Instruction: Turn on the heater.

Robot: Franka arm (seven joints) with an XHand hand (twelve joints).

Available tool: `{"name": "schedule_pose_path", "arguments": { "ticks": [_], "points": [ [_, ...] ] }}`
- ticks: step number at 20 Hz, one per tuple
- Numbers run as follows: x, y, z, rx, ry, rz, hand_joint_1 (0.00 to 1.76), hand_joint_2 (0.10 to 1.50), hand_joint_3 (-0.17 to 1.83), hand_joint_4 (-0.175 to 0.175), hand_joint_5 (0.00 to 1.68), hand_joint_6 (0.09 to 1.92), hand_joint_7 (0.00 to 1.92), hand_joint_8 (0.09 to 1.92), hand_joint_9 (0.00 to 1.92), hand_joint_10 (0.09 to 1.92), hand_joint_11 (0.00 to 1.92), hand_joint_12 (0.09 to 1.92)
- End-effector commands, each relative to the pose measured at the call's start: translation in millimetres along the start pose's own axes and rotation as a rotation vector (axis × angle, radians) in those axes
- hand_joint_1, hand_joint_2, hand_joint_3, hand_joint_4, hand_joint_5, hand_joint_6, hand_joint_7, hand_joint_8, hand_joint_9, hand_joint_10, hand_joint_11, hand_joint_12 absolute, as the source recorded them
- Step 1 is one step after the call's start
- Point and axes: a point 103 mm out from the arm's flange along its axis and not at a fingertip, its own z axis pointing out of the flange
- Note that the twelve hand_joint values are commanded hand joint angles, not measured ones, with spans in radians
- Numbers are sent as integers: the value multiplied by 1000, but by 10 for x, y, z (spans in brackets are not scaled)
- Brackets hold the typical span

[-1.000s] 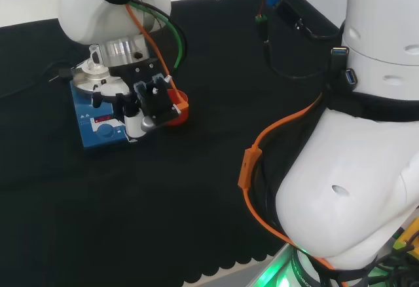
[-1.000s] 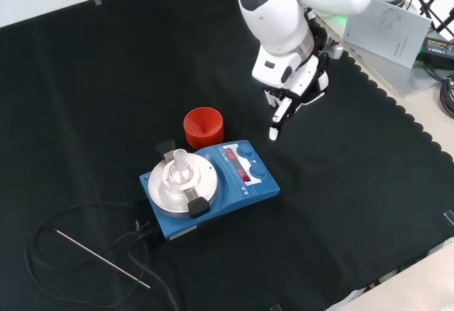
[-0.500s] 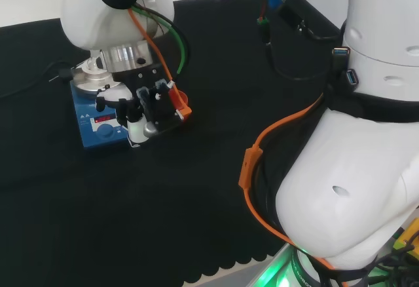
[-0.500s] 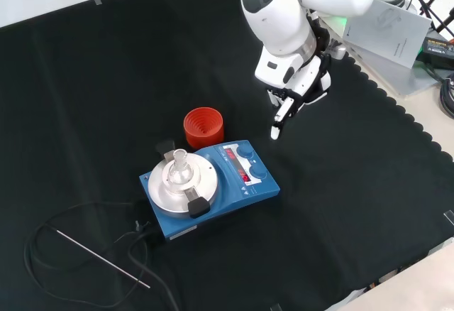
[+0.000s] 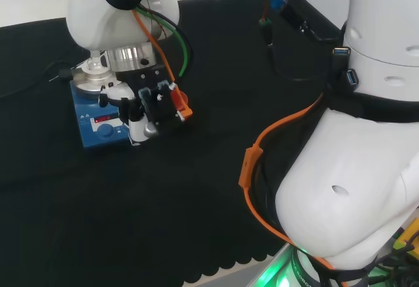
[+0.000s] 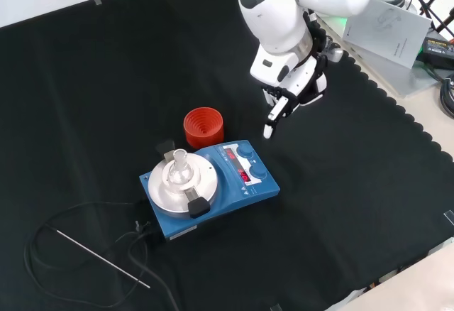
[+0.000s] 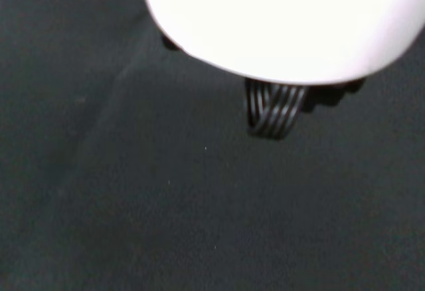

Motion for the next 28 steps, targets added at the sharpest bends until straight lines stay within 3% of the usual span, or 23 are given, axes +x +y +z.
{"name": "schedule_pose_path", "arguments": {
  "ticks": [1,8,22,28],
  "points": [
    [27,163,-2,18,-11,-24,1480,256,1694,-36,15,504,1252,1537,1520,1315,1286,1274],
    [103,234,71,58,-36,-42,1480,254,1698,-36,16,498,1254,1538,1523,1317,1288,1278],
    [-3,164,288,112,-27,-3,1481,251,1706,-39,15,486,1257,1541,1529,1321,1293,1283],
    [-29,229,286,102,-23,2,1481,249,1709,-38,11,479,1258,1542,1529,1321,1295,1284]
  ]
}}
